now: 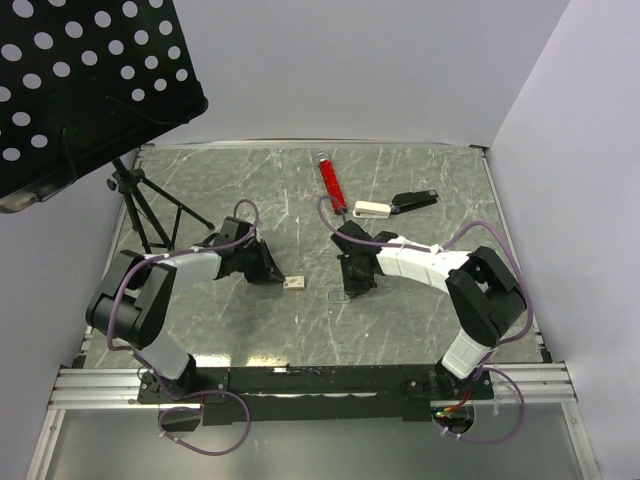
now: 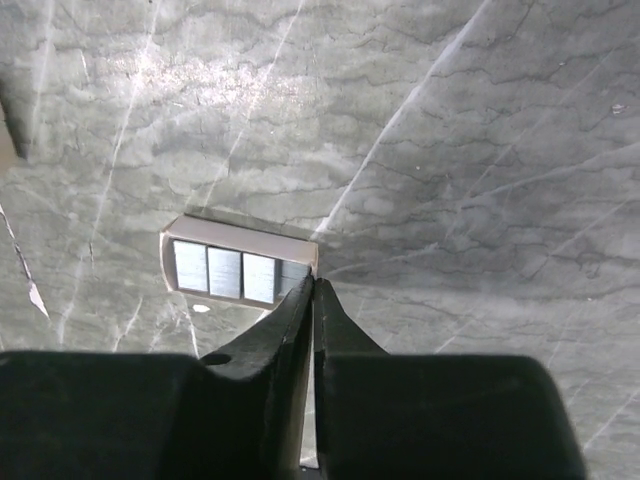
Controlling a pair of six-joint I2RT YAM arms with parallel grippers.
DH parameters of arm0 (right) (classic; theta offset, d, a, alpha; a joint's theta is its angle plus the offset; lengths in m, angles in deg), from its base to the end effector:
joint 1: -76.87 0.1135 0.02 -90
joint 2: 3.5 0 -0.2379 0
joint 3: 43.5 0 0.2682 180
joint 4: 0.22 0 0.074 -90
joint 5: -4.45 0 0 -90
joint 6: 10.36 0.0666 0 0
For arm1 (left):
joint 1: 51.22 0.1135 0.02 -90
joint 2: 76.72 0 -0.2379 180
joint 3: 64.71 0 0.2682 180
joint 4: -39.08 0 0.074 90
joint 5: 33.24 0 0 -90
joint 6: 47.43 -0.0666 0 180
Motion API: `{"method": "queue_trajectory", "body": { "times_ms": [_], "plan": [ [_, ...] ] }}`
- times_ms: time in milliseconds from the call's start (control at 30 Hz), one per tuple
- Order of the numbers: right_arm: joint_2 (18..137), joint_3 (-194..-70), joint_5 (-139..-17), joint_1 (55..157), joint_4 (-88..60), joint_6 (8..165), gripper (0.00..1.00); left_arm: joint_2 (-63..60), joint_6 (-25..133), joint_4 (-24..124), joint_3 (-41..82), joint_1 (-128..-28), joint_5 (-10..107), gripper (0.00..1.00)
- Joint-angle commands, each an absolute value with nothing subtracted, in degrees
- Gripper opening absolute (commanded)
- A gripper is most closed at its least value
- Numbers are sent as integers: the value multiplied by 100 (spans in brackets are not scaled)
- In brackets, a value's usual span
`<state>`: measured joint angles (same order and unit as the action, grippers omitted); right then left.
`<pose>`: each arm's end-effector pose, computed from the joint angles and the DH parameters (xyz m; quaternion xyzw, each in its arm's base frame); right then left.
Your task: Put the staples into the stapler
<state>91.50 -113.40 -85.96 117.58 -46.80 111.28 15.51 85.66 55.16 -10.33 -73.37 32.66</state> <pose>0.2488 0.2134 0.1033 -0.0775 0.9842 0.0911 0.1306 0.2865 -0.1460 0.0777 -0.1054 0.9262 -0.3304 0.1480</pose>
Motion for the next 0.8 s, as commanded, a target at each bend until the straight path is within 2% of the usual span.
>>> {"method": "queue_trajectory", "body": {
  "times_ms": [0,100,233,300,333,367,433,467,567,633,767],
  "plan": [
    [9107,-11645,-8599,11730,-4874,10970,19,1258,8406,5666,-1048,-7197,3540,22],
    [9002,-11759,-8591,11730,-4953,10909,29,1065,8344,5745,-1030,-7117,3663,30],
    [8879,-11997,-8591,11651,-5147,10725,39,801,8178,6017,-934,-7056,3935,49],
    [8774,-12137,-8591,11468,-5261,10619,46,617,8098,6132,-855,-7038,4023,54],
    [8721,-12190,-8608,11388,-5279,10470,49,555,8002,6202,-811,-7038,4076,60],
    [8616,-12243,-8660,11283,-5288,10391,57,476,7932,6359,-732,-7029,4172,64],
    [8545,-12471,-8836,10950,-5305,10076,66,213,7687,6518,-653,-7029,4287,75],
    [8519,-12568,-8880,10826,-5288,9934,75,108,7581,6649,-591,-7029,4409,78],
    [8649,-12998,-8898,10342,-5112,9354,90,-367,7124,6826,-486,-7029,4620,87],
    [8982,-13463,-8950,10001,-5146,9169,94,-754,6773,7028,-433,-7029,4770,90],
    [9703,-14534,-8899,9542,-5183,9072,95,-1526,6148,7204,-424,-7029,5209,92]
  ]
}}
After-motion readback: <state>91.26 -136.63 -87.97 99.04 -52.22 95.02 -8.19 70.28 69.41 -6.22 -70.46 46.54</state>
